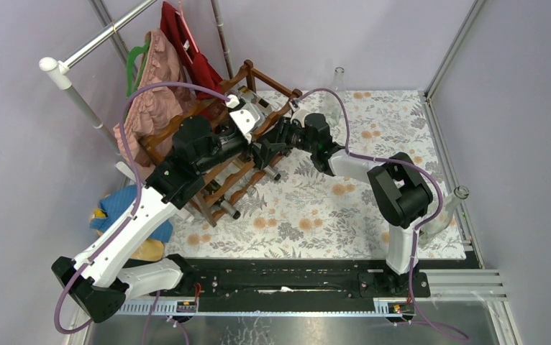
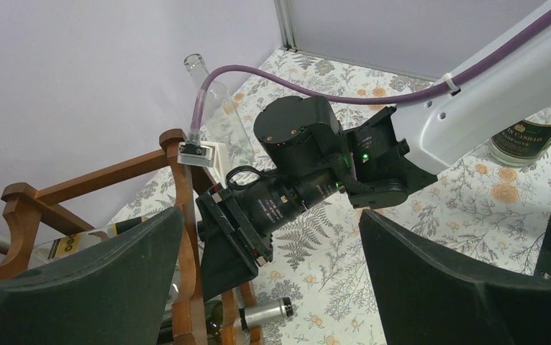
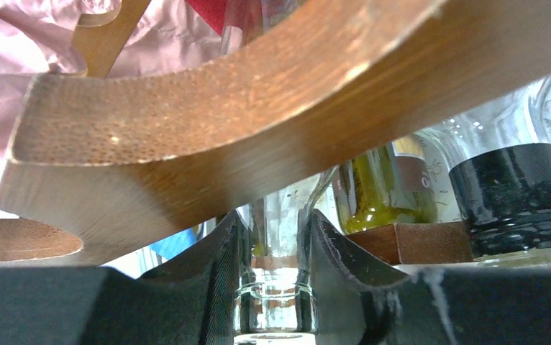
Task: Put the wine bottle on the wine rack
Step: Place the wine bottle in the wine rack.
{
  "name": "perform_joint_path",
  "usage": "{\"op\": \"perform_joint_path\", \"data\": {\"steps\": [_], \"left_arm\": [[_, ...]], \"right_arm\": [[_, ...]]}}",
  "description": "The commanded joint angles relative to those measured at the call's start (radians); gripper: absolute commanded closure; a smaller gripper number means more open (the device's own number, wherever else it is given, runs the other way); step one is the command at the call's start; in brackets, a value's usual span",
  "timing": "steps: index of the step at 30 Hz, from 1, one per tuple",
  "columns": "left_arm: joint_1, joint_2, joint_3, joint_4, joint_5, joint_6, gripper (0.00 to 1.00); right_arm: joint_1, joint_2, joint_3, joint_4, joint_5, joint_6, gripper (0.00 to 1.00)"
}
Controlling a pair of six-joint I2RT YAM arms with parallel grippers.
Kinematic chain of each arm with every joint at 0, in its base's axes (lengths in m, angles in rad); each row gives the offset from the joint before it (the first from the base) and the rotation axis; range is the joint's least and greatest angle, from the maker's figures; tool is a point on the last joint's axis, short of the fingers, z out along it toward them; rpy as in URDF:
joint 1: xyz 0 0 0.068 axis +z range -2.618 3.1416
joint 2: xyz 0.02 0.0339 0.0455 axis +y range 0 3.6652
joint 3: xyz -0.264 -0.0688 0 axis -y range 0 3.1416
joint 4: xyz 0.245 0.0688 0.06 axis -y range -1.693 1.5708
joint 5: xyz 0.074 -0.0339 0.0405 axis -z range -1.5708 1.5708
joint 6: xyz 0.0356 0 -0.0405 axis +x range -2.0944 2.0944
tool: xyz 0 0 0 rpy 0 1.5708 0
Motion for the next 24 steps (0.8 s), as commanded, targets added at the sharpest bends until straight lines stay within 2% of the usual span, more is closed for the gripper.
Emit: {"op": "perform_joint_path", "data": {"steps": [1, 15, 24], "left_arm": [[0.01, -0.002, -0.008, 0.055, -0.006, 0.006, 0.01], [0.009, -0.002, -0.011, 0.057, -0.004, 0.005, 0.01], [0.01, 0.001, -0.009, 0.057, -0.002, 0.006, 0.01]], "right_arm": [[0.026, -0.049, 0.049, -0.025, 0.033, -0.136, 0.92], [0.058, -0.049, 0.049, -0.071, 0.085, -0.435, 0.89], [0.069, -0.053, 0.039, -0.067, 0.118, -0.559, 0.89]]}}
